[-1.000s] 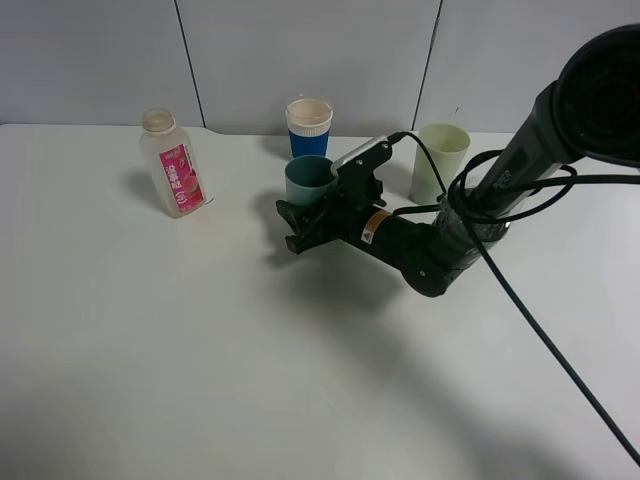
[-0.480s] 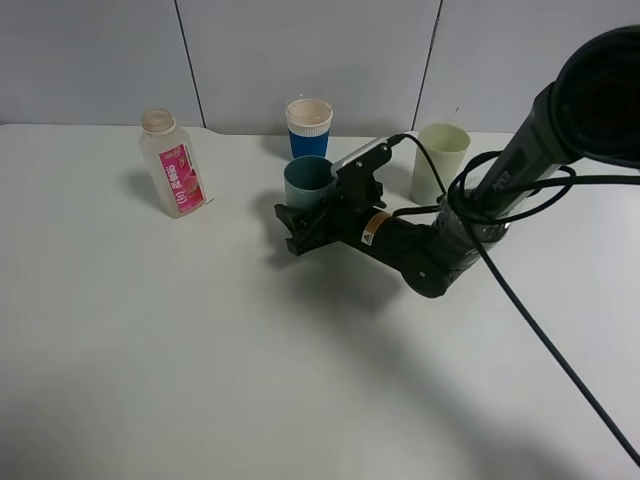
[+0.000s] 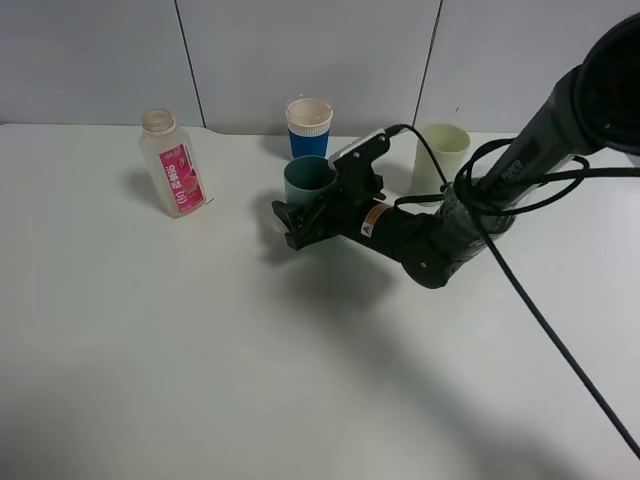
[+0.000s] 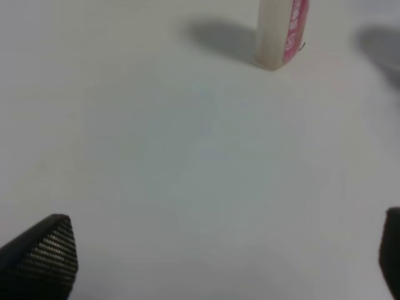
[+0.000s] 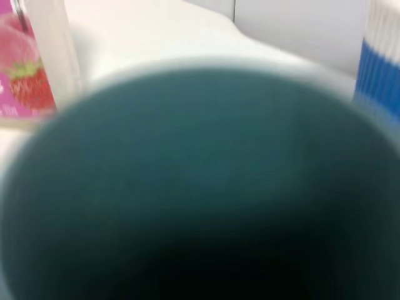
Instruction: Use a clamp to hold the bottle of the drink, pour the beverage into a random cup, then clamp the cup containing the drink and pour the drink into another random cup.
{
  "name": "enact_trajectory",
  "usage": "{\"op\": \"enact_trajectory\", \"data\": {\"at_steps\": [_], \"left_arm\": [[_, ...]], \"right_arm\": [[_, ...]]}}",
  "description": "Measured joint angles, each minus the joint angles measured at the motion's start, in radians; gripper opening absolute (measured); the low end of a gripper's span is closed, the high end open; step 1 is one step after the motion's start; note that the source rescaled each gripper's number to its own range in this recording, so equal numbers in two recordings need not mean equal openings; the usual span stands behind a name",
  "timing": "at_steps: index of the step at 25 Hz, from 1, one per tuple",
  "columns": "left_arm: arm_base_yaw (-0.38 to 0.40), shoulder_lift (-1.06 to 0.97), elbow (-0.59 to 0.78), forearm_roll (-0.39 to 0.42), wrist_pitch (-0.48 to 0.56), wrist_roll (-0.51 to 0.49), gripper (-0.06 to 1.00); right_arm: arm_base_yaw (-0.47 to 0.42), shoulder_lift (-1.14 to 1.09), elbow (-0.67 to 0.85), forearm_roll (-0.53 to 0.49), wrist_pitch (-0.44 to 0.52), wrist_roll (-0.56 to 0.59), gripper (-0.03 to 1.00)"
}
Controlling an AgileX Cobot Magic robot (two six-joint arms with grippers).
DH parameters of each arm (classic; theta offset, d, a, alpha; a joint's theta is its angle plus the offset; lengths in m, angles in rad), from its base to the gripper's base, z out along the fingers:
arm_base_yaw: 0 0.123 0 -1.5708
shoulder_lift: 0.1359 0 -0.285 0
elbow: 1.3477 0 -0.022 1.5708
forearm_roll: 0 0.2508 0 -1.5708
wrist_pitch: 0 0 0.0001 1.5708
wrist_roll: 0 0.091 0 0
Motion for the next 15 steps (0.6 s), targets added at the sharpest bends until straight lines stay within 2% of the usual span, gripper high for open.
{"op": "enact_trajectory", "data": {"at_steps": [10, 11, 15], "left_arm": [[0.0, 0.0, 0.0, 0.0, 0.0, 0.0, 0.93], [0.0, 0.0, 0.0, 0.0, 0.0, 0.0, 0.93], [0.0, 0.0, 0.0, 0.0, 0.0, 0.0, 0.93]], "right_arm": [[0.024, -0.315, 0.004, 0.002, 0.327, 0.0, 0.4], [0.025, -0.354, 0.004, 0.002, 0.358, 0.0, 0.44], [0.025, -0.512, 0.004, 0.002, 0.453, -0.02, 0.73]]}}
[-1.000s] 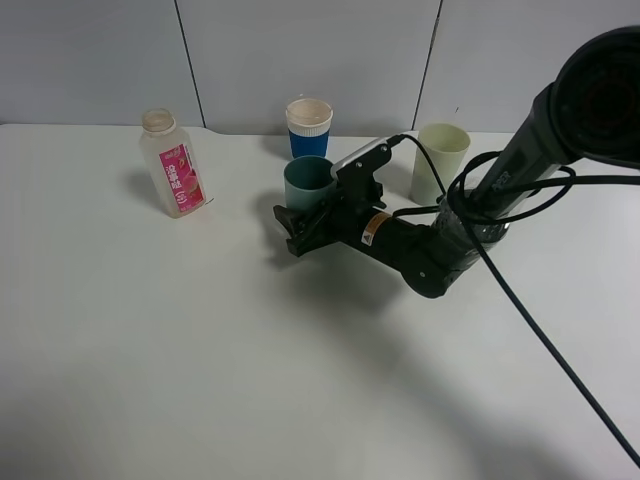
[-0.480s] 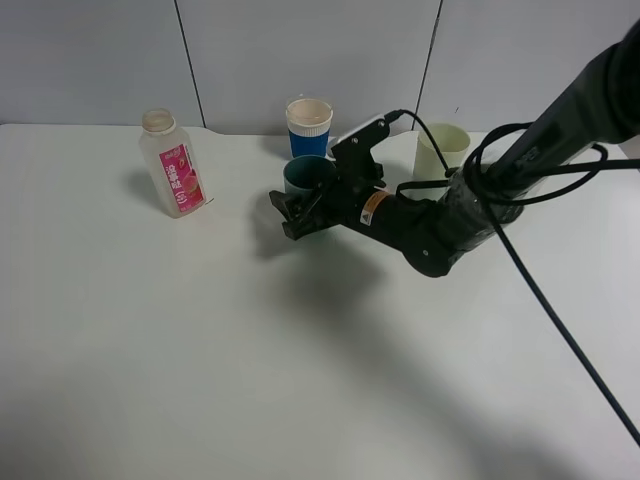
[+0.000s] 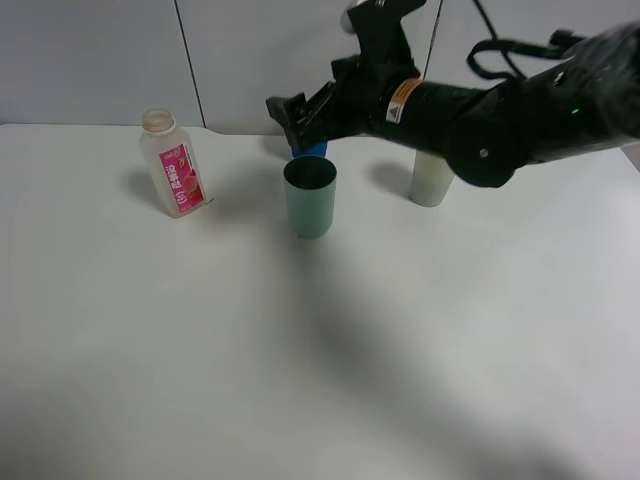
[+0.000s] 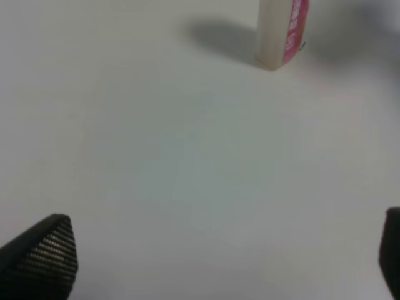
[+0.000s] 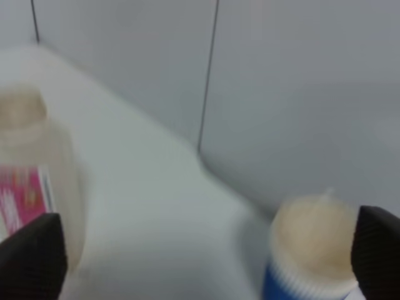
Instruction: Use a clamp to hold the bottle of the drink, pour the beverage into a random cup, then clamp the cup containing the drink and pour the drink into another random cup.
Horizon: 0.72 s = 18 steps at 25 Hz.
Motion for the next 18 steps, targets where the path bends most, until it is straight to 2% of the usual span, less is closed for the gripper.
{"op": "enact_trajectory", "data": {"at_steps": [2, 8, 13, 18], "left_arm": [[0.0, 0.0, 0.0, 0.0, 0.0, 0.0, 0.93], [0.0, 0.0, 0.0, 0.0, 0.0, 0.0, 0.93], [0.0, 0.0, 0.0, 0.0, 0.0, 0.0, 0.93], [0.0, 0.0, 0.0, 0.0, 0.0, 0.0, 0.93]], "right_arm": [[-0.001, -0.082, 0.0, 0.0, 0.042, -0.043, 0.82], [-0.075, -0.351, 0.0, 0.024, 0.206, -0.16, 0.86], [-0.247, -0.55, 0.0, 0.001, 0.377, -0.163, 0.86], [-0.451, -0.723, 0.0, -0.029, 0.628, -0.118, 0.86]]}}
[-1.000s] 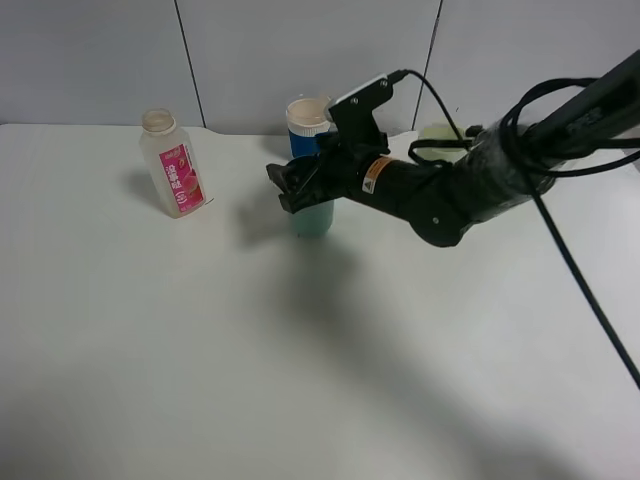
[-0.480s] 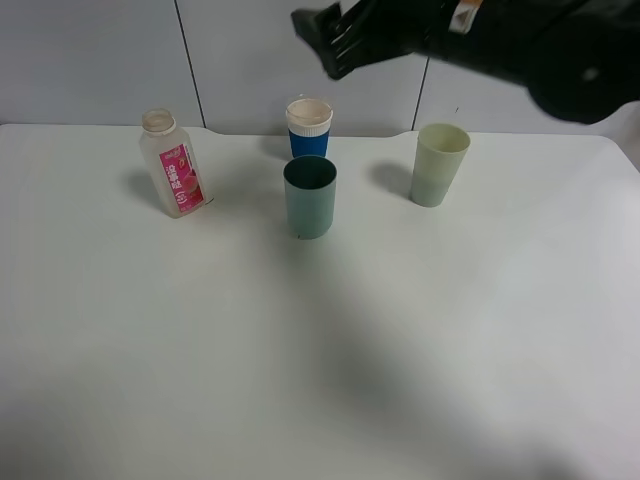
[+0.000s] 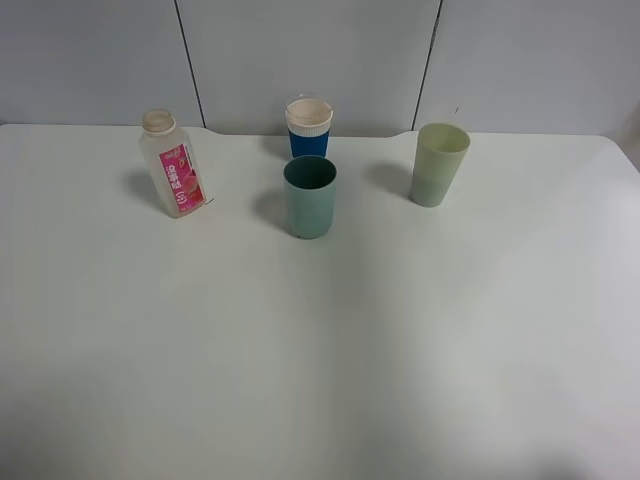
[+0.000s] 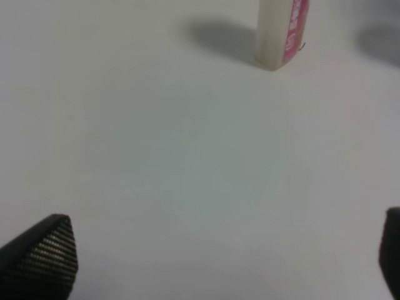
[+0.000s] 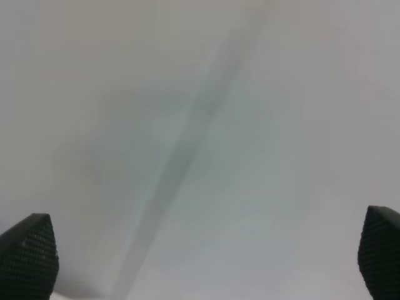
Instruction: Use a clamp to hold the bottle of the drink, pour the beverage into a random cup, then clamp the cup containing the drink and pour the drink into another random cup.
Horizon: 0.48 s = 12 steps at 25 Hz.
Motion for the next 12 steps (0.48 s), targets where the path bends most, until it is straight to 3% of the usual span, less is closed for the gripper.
{"op": "enact_trajectory", "data": {"at_steps": [5, 12], "left_arm": [[0.0, 0.0, 0.0, 0.0, 0.0, 0.0, 0.93], [0.0, 0.0, 0.0, 0.0, 0.0, 0.0, 0.93]], "right_arm": [[-0.133, -0.197, 0.0, 0.002, 0.232, 0.022, 0.86], [-0.147, -0.498, 0.0, 0.003, 0.542, 0.051, 0.86]]}}
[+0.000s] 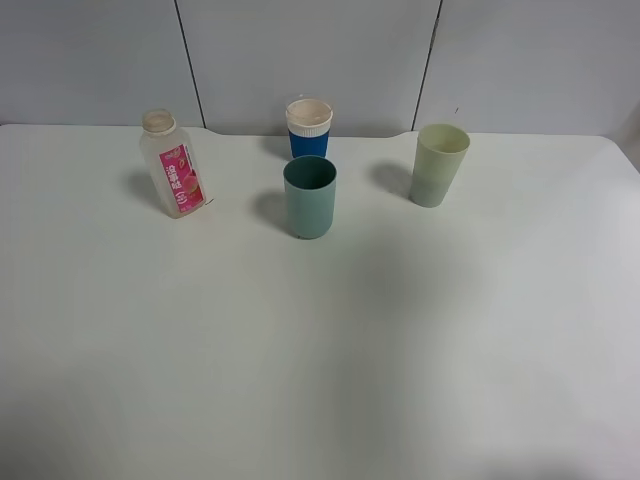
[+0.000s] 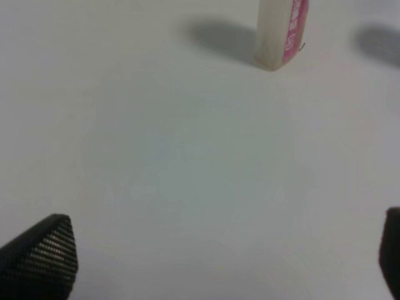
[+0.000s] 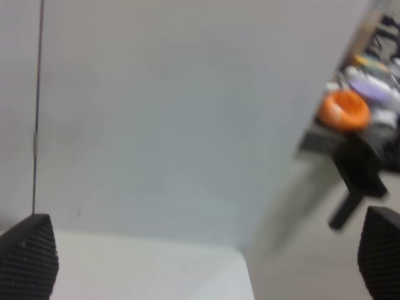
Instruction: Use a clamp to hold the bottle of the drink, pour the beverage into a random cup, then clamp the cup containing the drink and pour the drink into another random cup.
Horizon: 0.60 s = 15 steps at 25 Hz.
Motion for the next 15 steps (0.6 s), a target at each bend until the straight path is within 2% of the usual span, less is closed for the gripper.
{"op": "enact_trajectory", "data": {"at_steps": [1, 2, 7, 9, 15], "left_arm": [[0.0, 0.0, 0.0, 0.0, 0.0, 0.0, 0.93], [0.0, 0.0, 0.0, 0.0, 0.0, 0.0, 0.93], [0.0, 0.0, 0.0, 0.0, 0.0, 0.0, 0.93], [0.0, 0.0, 0.0, 0.0, 0.0, 0.0, 0.93], [0.0, 0.0, 0.0, 0.0, 0.0, 0.0, 0.93]], "right_arm": [[0.0, 0.0, 0.0, 0.0, 0.0, 0.0, 0.86], [0.0, -0.073, -0.001, -0.005, 0.109, 0.0, 0.86], [0.0, -0.209, -0.001, -0.041, 0.312, 0.0, 0.86], [0.0, -0.259, 0.007, -0.042, 0.357, 0.0, 0.86], [0.0, -0.411, 0.134, 0.001, 0.4, 0.0, 0.86]]}}
